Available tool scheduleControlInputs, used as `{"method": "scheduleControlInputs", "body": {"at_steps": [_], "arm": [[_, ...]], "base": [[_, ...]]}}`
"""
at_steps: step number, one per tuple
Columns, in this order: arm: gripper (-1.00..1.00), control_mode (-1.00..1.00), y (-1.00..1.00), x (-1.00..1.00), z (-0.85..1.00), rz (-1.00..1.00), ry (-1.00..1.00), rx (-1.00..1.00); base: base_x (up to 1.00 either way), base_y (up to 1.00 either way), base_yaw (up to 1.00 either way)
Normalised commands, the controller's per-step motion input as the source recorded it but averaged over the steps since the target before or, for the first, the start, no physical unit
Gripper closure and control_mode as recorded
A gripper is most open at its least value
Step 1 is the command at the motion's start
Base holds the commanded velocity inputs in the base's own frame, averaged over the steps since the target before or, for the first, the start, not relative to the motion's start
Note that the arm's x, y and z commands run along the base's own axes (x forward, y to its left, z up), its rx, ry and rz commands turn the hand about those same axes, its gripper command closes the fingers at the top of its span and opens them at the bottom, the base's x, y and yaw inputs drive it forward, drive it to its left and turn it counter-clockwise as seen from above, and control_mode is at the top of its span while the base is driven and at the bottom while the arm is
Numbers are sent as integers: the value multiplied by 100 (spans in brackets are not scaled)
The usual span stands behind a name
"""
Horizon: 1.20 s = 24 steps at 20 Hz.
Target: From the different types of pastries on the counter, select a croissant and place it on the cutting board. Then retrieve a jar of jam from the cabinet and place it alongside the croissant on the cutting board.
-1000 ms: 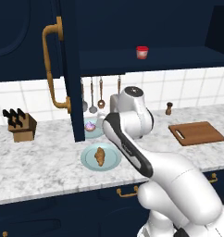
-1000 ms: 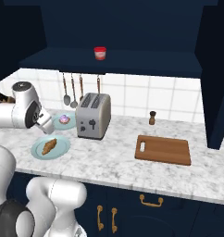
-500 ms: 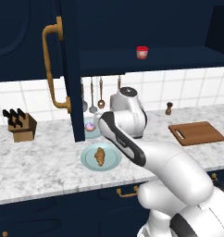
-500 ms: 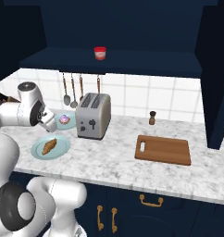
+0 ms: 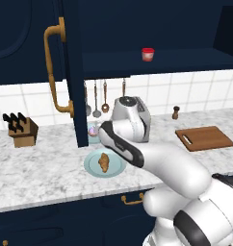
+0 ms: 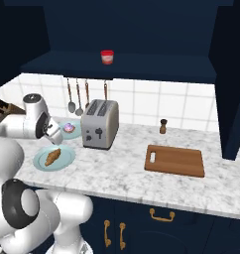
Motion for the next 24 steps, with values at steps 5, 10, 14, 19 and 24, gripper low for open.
{"method": "scheduleControlInputs", "body": {"at_steps": [5, 10, 14, 19, 24], "arm": [[-100, -100, 0, 21, -29, 0, 0, 0], [-100, -100, 3, 14, -37, 0, 0, 0], [-100, -100, 9, 9, -42, 0, 0, 0], [-100, -100, 16, 5, -41, 0, 0, 0], [-100, -100, 12, 10, -31, 0, 0, 0]], "base": [[0, 0, 0], [0, 0, 0], [0, 0, 0], [0, 0, 0], [0, 0, 0]]}}
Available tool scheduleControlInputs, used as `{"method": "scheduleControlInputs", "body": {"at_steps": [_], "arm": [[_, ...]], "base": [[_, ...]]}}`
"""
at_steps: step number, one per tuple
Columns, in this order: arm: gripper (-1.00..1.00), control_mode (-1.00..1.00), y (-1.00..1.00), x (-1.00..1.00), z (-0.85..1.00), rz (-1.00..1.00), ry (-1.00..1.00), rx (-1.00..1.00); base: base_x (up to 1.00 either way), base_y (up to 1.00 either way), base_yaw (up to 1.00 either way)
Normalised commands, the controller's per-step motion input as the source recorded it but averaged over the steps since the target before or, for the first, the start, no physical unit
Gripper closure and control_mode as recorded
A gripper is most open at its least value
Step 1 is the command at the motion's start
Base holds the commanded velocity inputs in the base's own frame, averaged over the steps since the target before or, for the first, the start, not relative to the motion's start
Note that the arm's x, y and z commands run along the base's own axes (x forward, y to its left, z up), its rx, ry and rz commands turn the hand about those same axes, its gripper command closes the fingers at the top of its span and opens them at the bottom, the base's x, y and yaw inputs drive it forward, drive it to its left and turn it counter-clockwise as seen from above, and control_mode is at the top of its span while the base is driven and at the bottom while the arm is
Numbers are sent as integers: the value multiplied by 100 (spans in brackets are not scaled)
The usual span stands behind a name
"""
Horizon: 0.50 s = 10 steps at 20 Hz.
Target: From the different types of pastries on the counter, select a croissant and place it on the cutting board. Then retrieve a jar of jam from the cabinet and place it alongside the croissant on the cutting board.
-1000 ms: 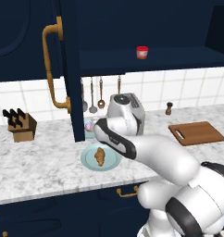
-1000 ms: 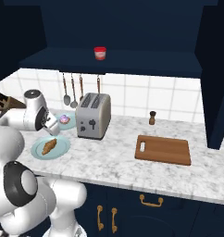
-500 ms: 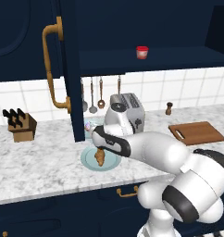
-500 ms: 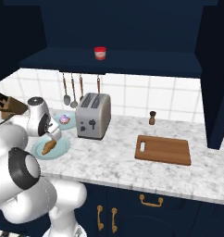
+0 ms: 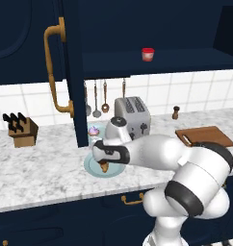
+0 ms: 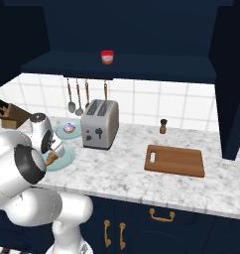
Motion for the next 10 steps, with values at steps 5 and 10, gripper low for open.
{"method": "scheduleControlInputs", "body": {"at_steps": [5, 10], "arm": [[-100, -100, 13, 23, -19, 0, 1, 0], [-100, -100, 4, 18, -11, 0, 2, 0]], "base": [[0, 0, 0], [0, 0, 0]]}}
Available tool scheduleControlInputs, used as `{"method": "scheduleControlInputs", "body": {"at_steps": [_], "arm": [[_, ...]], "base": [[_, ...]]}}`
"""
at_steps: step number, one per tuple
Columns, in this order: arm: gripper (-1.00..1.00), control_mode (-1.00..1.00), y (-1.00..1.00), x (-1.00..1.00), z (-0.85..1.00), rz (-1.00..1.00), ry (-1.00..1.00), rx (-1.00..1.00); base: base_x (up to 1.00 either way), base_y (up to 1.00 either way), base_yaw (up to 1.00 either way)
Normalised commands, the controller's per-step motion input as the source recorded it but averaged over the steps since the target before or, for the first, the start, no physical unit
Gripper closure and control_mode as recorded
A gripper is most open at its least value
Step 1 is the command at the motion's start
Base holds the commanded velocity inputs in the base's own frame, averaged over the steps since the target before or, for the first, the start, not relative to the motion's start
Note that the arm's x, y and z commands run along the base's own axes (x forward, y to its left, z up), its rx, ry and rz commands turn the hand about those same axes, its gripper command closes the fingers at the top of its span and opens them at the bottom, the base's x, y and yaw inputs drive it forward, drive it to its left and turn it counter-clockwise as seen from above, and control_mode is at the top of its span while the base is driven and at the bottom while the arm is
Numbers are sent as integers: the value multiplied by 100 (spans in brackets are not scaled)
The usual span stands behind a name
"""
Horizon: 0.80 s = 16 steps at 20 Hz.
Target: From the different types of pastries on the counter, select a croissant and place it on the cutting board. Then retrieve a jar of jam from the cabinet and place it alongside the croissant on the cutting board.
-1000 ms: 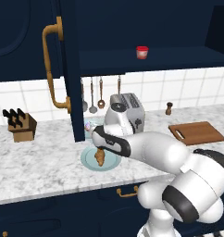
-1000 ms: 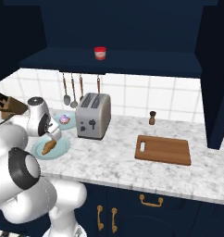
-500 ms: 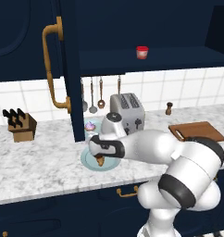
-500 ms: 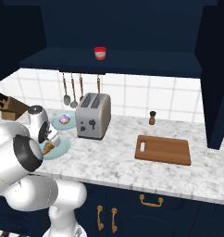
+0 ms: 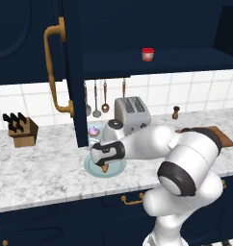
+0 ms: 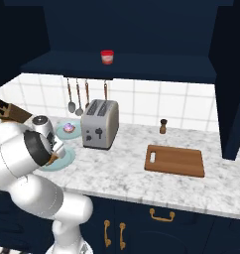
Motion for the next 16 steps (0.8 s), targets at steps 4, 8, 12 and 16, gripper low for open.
{"method": "scheduleControlInputs", "body": {"at_steps": [4, 8, 12, 16], "arm": [[-100, -100, 0, 12, -10, 0, 3, 0], [-100, -100, 0, 4, -13, 0, 4, 0], [-100, -100, 0, 0, -20, 0, 5, 0], [-100, -100, 0, 0, -24, 0, 5, 0]], "base": [[0, 0, 0], [0, 0, 0], [0, 0, 0], [0, 0, 0]]}}
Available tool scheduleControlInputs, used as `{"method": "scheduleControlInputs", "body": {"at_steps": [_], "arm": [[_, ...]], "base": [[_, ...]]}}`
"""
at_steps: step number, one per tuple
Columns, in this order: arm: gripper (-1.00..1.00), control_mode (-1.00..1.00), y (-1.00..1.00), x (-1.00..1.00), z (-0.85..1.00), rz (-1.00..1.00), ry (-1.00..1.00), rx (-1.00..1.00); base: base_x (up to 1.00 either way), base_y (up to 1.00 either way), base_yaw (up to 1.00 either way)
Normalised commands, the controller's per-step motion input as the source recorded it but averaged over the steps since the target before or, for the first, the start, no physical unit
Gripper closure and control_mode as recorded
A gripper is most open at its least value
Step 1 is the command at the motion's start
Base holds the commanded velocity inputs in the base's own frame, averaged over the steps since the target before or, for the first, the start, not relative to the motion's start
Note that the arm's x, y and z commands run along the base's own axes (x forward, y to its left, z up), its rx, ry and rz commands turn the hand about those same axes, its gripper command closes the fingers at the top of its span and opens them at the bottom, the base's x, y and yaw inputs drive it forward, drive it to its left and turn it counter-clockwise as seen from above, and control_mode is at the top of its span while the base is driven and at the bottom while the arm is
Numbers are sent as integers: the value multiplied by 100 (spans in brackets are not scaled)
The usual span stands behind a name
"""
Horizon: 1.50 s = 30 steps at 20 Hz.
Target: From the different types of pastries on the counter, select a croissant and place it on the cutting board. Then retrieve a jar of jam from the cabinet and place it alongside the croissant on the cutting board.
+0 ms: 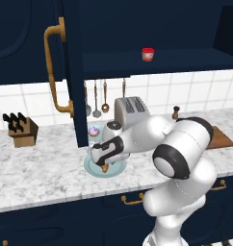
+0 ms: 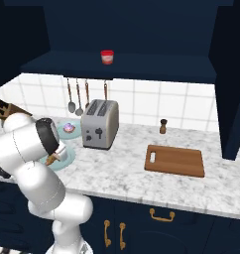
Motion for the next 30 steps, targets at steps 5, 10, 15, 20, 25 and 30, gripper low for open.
{"method": "scheduleControlInputs", "body": {"at_steps": [5, 10, 15, 20, 25, 30], "arm": [[100, -100, 3, 2, -27, 0, 4, 0], [100, -100, 5, 4, -24, 0, 3, 0], [100, -100, 4, 0, -8, 0, 0, 0], [100, -100, 0, 0, 14, 1, -6, 0], [100, -100, 0, -3, 38, 1, -4, 0], [100, -100, -13, -3, 40, 0, 0, 0]], "base": [[0, 0, 0], [0, 0, 0], [0, 0, 0], [0, 0, 0], [0, 0, 0], [0, 0, 0]]}}
